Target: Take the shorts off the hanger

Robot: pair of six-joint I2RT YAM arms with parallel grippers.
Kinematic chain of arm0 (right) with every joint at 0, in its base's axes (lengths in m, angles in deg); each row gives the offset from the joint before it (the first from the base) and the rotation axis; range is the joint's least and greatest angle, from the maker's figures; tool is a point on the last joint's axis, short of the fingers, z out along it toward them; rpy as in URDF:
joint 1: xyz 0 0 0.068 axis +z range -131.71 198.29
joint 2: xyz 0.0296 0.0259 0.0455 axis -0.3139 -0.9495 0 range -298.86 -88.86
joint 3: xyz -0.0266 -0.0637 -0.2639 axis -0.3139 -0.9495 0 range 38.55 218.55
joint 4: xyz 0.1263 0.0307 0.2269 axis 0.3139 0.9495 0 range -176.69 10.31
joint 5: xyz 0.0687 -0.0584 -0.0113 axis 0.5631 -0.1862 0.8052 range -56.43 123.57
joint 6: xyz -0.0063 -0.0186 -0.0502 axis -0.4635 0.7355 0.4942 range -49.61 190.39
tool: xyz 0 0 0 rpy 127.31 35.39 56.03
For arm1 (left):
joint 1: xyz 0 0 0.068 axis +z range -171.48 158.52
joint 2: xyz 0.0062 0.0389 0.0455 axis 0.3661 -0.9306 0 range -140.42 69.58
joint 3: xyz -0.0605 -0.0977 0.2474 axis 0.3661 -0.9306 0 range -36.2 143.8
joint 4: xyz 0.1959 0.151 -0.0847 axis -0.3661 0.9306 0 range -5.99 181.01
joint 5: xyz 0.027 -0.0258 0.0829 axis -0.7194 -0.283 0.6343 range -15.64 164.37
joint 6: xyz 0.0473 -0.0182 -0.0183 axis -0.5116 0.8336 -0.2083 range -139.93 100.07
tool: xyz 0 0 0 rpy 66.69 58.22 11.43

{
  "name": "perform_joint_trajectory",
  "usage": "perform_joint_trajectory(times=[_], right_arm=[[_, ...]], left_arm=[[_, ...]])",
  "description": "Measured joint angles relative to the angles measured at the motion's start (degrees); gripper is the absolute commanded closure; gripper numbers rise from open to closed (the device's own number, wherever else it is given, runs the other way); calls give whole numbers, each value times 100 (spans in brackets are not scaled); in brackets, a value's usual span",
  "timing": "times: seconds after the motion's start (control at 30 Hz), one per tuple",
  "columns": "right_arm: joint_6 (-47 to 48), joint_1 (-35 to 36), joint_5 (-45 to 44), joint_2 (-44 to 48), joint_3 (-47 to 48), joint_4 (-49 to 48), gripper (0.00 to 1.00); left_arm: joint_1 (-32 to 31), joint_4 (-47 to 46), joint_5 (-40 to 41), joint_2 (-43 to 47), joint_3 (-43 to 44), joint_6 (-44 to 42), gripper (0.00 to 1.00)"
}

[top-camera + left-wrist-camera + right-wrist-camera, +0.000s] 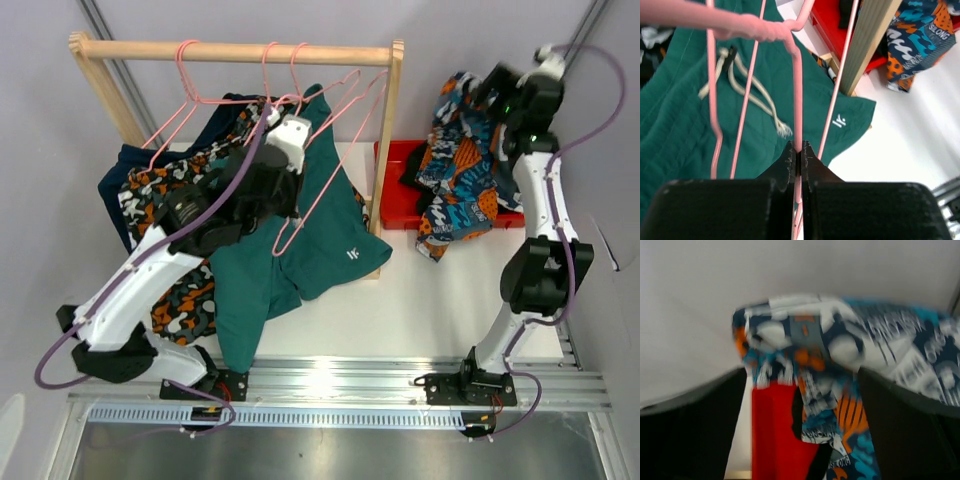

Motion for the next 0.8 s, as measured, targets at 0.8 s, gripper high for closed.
perform_joint_trajectory(times=[0.8], right_arm=[[-914, 415, 601, 6673, -7490, -1292, 1]], left_arm=[[621, -328, -236, -3289, 3738, -640, 98]])
